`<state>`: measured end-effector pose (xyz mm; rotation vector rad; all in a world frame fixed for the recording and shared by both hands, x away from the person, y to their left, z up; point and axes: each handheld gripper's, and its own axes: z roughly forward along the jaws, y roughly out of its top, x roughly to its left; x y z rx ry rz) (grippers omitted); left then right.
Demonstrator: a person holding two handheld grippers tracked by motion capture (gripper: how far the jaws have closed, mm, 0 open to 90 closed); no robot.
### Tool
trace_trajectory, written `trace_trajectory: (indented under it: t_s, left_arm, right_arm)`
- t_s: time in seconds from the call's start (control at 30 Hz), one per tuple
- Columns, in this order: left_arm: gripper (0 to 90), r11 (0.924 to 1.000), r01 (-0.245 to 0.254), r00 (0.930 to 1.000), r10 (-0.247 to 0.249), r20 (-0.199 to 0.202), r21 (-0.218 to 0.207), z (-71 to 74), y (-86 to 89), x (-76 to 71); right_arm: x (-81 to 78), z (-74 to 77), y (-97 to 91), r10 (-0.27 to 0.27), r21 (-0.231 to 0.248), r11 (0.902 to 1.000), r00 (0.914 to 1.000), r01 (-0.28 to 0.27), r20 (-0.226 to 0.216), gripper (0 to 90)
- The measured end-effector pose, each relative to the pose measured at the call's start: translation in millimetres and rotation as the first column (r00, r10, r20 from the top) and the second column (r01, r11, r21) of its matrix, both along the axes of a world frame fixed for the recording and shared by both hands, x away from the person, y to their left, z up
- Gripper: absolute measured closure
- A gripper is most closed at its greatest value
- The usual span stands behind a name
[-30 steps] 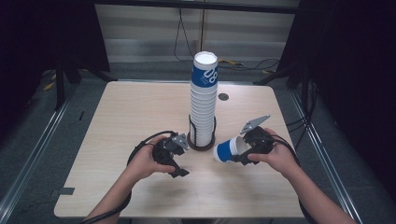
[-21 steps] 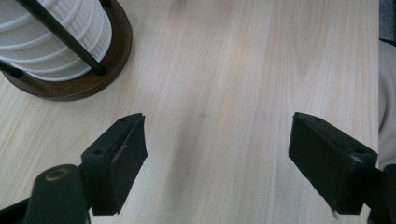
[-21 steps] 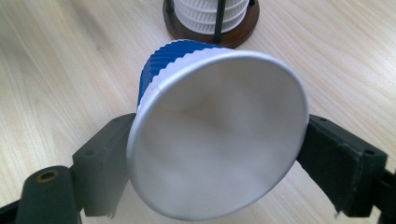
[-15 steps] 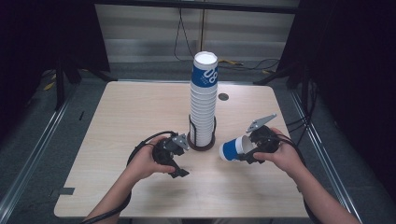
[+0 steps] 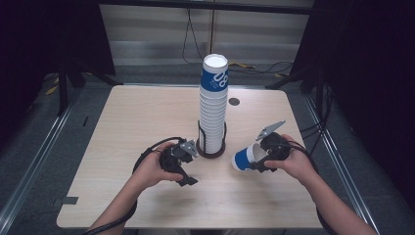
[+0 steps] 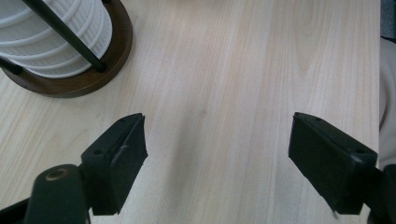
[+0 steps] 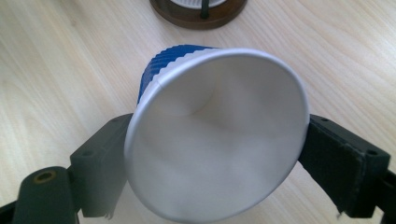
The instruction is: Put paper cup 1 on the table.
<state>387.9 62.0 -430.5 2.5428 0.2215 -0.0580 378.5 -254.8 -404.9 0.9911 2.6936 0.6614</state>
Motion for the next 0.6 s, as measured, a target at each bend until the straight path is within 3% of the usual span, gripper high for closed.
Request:
trace_trajectory:
  t_s: [0.2, 0.6]
  left_arm:
    - [19.1, 1.0000, -0.003, 1.0000, 0.003, -0.007, 0.002, -1.2, 0.8, 0.5]
    - [19.1, 1.0000, 0.001, 1.0000, -0.001, -0.003, -0.003, -0.8, -1.2, 0.7]
  right_arm:
    - [3.9, -4.6, 3.4, 0.003, -0.039, 0.9992, 1.0000, -0.003, -0.007, 13.4]
    - [9.9, -6.7, 5.7, -0.008, -0.029, 0.9996, 1.0000, 0.008, 0.002, 12.9]
